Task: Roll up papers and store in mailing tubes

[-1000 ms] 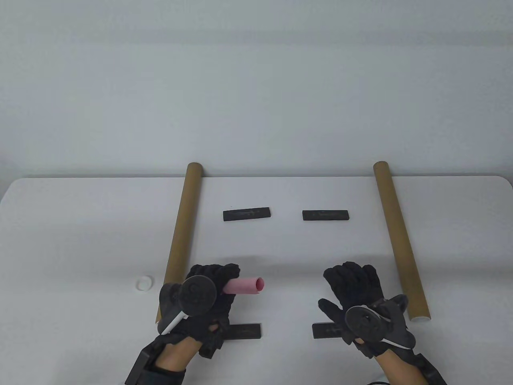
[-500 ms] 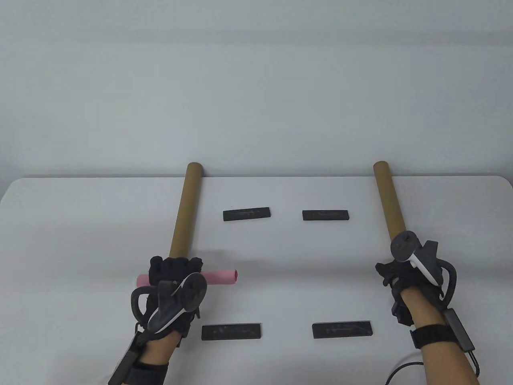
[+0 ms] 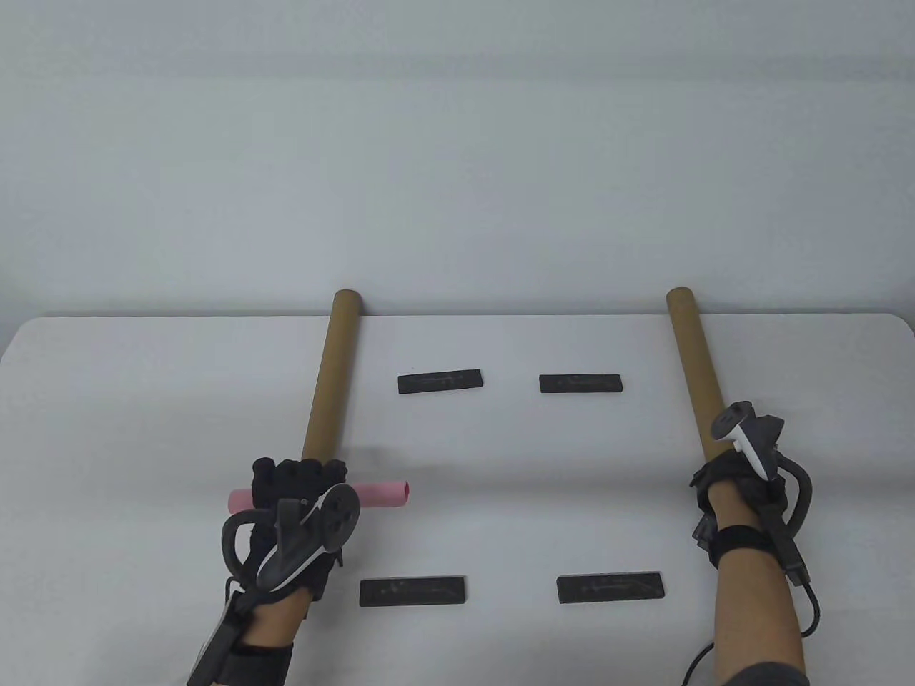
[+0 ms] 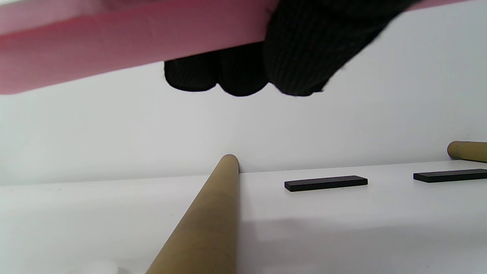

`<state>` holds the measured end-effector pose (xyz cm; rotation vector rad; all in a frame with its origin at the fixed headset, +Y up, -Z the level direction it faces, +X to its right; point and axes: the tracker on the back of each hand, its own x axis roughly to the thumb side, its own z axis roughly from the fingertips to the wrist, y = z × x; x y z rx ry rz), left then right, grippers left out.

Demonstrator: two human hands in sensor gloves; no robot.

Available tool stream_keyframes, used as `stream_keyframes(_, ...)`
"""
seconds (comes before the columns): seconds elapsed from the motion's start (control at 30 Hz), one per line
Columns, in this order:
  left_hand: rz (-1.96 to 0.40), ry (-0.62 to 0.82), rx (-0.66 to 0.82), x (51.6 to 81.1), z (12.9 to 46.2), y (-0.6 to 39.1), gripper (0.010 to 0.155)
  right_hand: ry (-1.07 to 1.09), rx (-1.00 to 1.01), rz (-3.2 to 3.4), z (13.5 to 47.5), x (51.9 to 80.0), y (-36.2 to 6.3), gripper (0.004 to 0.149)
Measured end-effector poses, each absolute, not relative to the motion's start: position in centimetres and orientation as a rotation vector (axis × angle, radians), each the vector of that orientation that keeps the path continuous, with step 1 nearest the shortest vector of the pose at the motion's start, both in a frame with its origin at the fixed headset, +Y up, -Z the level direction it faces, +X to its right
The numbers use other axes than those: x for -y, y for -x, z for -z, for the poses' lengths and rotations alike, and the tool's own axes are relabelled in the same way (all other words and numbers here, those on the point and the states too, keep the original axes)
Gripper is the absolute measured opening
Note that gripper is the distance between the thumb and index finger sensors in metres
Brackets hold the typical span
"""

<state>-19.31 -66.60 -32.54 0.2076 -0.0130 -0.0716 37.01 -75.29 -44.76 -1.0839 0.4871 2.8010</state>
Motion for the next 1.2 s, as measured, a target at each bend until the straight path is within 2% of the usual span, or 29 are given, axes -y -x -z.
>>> stream_keyframes(0.13, 0.077, -0.204, 0.028, 66.7, 32.5, 18.9, 0.046, 1.052, -0.472, -2.807, 44.2, 75.0, -37.5, 0.084)
stream_keyframes(0.3, 0.073, -0.2, 0.045, 66.9, 32.6, 18.8, 0.046, 0.904, -0.324, -2.857, 42.7, 73.0, -37.1, 0.082)
stream_keyframes(0.43, 0.047, -0.175, 0.062, 67.4, 32.5, 18.5, 0.046, 0.67, -0.094, -2.99, 40.1, 69.5, -34.4, 0.08)
stream_keyframes(0.63, 0.04, -0.178, 0.076, 67.4, 32.6, 18.3, 0.046, 0.324, 0.459, -3.107, 33.9, 64.7, -29.7, 0.069)
stream_keyframes(0.7, 0.037, -0.18, 0.079, 67.5, 32.6, 18.3, 0.046, 0.249, 0.566, -3.146, 32.8, 64.5, -29.2, 0.068)
stream_keyframes(0.8, 0.04, -0.198, 0.072, 67.2, 32.5, 18.6, 0.045, 0.136, 0.745, -3.144, 31.2, 65.8, -29.4, 0.067)
stream_keyframes(0.87, 0.035, -0.212, 0.065, 67.0, 32.5, 18.9, 0.045, -0.04, 0.712, -3.131, 30.9, 66.4, -30.0, 0.067)
stream_keyframes(0.97, 0.028, -0.231, 0.035, 66.7, 32.7, 19.6, 0.045, -0.187, 0.767, -3.17, 30.5, 66.3, -30.7, 0.067)
stream_keyframes(1.2, -0.004, -0.273, -0.021, 65.9, 32.4, 20.4, 0.044, -0.263, 0.78, -3.206, 30.1, 66.0, -30.8, 0.066)
